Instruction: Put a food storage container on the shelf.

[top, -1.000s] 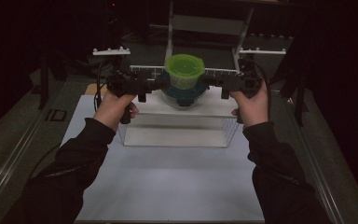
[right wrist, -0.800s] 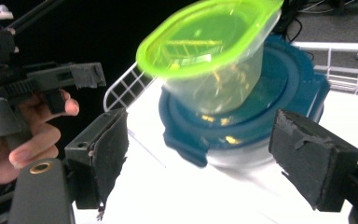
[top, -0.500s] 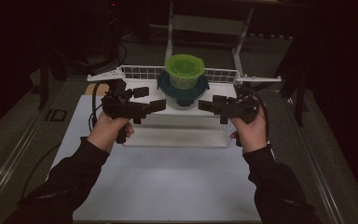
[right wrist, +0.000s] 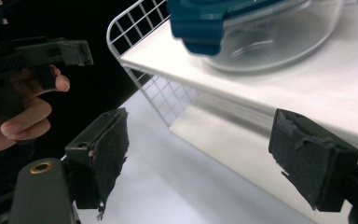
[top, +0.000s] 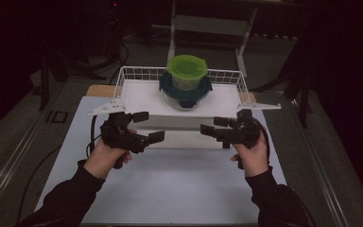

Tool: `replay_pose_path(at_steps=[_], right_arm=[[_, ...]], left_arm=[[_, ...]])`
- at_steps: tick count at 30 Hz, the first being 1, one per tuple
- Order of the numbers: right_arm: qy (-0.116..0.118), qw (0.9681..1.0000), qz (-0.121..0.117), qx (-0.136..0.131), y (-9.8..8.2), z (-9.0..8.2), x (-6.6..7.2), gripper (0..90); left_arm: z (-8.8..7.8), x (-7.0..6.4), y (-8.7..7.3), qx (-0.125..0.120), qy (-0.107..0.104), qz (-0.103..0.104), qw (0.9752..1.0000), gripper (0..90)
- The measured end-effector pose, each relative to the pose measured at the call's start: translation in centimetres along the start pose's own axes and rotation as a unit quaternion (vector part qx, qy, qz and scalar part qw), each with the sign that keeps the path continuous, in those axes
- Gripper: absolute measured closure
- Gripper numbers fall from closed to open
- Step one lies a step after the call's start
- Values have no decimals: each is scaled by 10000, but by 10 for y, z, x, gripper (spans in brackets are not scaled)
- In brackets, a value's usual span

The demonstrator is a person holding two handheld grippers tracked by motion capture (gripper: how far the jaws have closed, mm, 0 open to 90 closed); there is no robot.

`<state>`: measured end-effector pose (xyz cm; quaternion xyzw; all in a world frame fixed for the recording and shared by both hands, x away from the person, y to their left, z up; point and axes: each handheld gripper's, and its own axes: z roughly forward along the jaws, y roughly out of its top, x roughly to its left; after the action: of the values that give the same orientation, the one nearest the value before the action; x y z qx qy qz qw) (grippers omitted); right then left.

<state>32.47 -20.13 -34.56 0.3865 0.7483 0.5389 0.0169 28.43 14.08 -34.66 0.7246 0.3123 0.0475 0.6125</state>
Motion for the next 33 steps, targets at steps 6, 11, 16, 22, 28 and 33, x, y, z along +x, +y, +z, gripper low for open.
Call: replay_pose_path(at_steps=[6,11,16,22,28,33], right_arm=[[43,10000,-43,52,-25,4,-3,194],[54,9999,-52,132,-45,7,-5,194],[93,9997,-39,222,-65,10,-6,193],[63,9995,-37,303,-86,10,-9,193],[128,9996,43,258,-102,5,-11,193],[106,9995,91,271,-116,3,-13,193]], left_arm=[[-1,-5,-22,39,27,68,10000,0],[-1,-8,-39,149,-37,98,9998,0],[0,-7,-57,219,30,130,9997,0],[0,-11,-79,214,-74,138,9996,0],[3,-14,-100,392,-72,213,9990,0],[4,-18,-113,463,-51,278,9985,0]])
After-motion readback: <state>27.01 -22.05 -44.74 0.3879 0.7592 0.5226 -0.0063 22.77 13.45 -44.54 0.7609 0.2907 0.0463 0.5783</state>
